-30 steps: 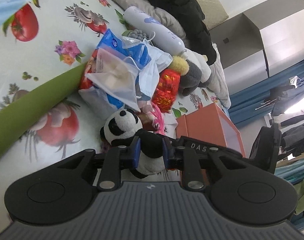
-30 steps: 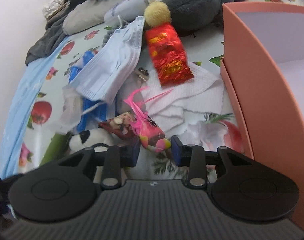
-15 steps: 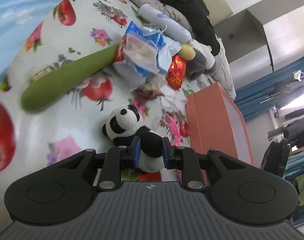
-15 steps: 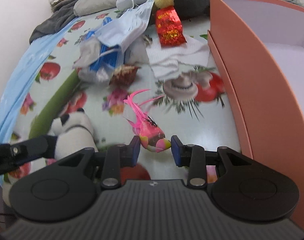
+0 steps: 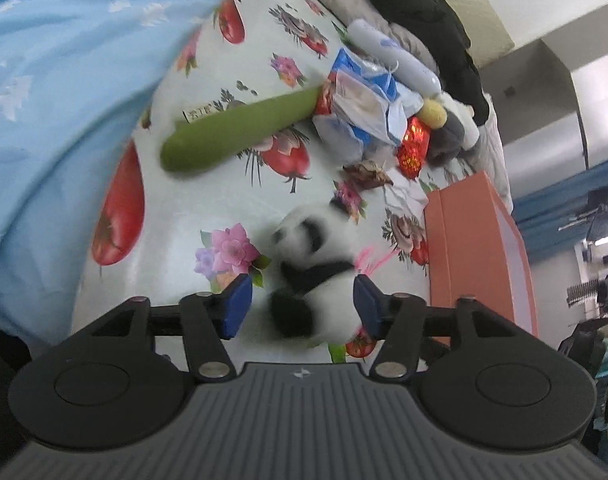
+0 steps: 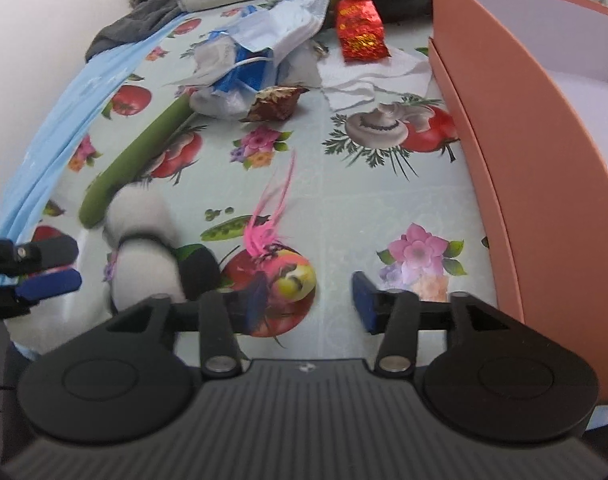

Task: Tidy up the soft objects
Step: 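Lift the panda plush with the left gripper while the right lifts the pink bird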

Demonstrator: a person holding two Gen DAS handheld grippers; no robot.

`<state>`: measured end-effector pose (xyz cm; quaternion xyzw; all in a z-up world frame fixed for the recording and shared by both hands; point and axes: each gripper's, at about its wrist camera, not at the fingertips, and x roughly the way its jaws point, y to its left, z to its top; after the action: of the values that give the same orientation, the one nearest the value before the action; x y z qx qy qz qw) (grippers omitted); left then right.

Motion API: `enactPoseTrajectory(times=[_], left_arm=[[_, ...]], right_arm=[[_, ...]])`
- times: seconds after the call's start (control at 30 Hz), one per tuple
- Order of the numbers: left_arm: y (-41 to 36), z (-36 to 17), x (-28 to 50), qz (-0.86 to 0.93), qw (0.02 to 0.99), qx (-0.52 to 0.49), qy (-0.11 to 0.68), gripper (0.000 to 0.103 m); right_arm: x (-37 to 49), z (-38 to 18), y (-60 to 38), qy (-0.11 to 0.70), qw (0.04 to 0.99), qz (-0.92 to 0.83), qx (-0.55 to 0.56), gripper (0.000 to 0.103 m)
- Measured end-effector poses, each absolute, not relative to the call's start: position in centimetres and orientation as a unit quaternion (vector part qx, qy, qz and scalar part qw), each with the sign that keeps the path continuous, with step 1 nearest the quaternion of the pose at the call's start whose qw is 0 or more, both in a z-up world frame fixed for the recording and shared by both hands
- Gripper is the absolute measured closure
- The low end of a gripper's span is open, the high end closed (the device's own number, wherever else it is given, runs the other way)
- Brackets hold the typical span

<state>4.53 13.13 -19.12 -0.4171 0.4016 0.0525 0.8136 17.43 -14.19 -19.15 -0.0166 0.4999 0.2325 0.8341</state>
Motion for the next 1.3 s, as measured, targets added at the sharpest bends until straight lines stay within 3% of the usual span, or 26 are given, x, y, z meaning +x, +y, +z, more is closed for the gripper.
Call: enactPoseTrajectory(times=[0.47,0.57,0.63,1.17,1.27,1.3], left_arm=[[9.9,-17.7,6.5,0.052,0.833,-0.361,0.416,0.038],[9.4,-18.0,7.0,0.052,0.833,-0.354,0.421,0.038],[9.0,-18.2,7.2,0.058,0.832,-0.344,0.430,0.038],[7.1,-19.6,9.1,0.099,0.830,-0.317,0.448,0.038],[6.9,-19.8,9.3,0.098,0.832,-0.310,0.450,0.043],[6.9,-19.9,9.3,0.099,0.832,-0.309,0.450,0.052]], right_arm=[[18.1,-20.0,-12.8,0.470,0.835,0.277,-0.073,0.044],[18.0,-20.6,-12.4,0.473,0.828,0.292,-0.078,0.054],[17.8,-20.8,-12.1,0.471,0.827,0.295,-0.090,0.069],[17.0,-20.2,-14.6,0.462,0.848,0.249,-0.073,0.069],[16.6,-19.9,-14.7,0.460,0.850,0.246,-0.071,0.069],[16.5,-19.7,-14.8,0.459,0.851,0.245,-0.069,0.069]])
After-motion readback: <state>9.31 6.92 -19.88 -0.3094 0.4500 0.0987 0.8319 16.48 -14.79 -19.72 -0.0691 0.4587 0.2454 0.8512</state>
